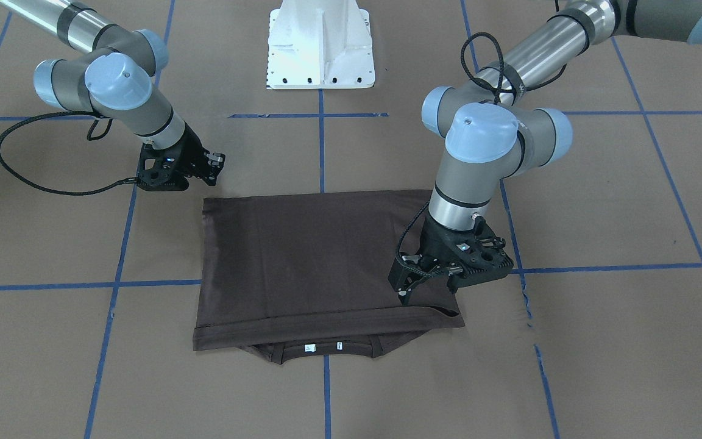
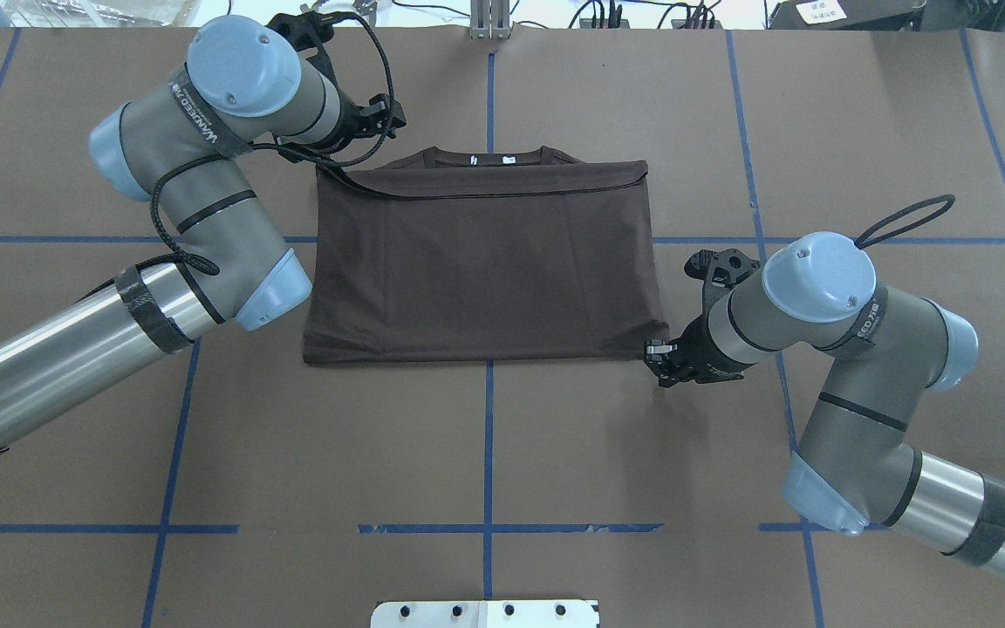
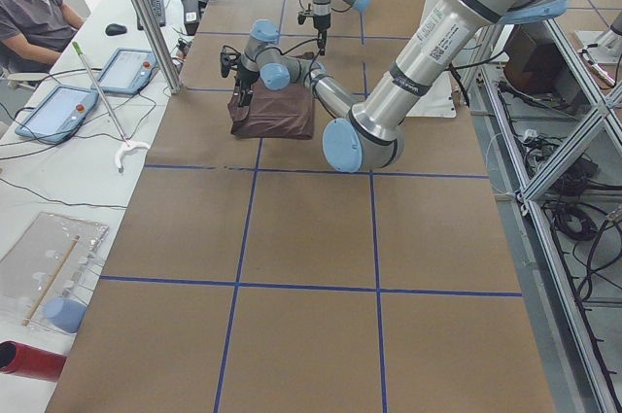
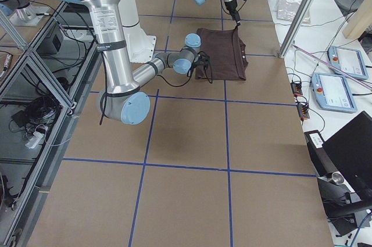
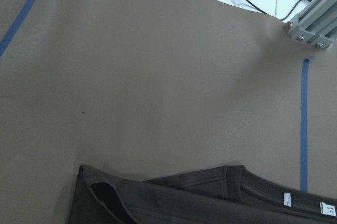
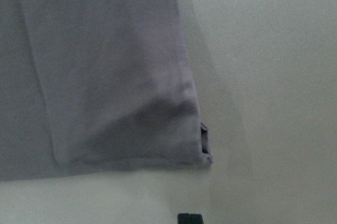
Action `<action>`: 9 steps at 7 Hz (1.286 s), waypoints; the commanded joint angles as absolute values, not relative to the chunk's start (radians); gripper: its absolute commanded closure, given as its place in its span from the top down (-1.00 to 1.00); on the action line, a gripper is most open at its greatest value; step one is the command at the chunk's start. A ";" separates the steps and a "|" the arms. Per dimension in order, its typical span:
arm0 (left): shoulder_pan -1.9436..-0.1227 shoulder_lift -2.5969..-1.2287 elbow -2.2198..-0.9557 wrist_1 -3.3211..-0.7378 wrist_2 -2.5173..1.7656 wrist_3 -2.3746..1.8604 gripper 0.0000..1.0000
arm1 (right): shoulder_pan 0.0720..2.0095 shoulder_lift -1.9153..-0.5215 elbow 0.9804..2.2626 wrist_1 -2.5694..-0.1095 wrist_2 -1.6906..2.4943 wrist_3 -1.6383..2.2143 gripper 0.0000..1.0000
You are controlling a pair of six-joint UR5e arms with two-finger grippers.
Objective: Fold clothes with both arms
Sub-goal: 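Move the right gripper to the folded shirt's near corner and grasp it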
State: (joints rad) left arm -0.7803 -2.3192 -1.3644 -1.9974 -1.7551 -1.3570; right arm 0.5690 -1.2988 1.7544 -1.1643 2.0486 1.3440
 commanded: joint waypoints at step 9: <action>-0.778 -2.316 -1.364 -2.003 -1.753 -1.356 1.00 | 0.635 -1.178 1.609 -1.186 1.988 1.330 -1.00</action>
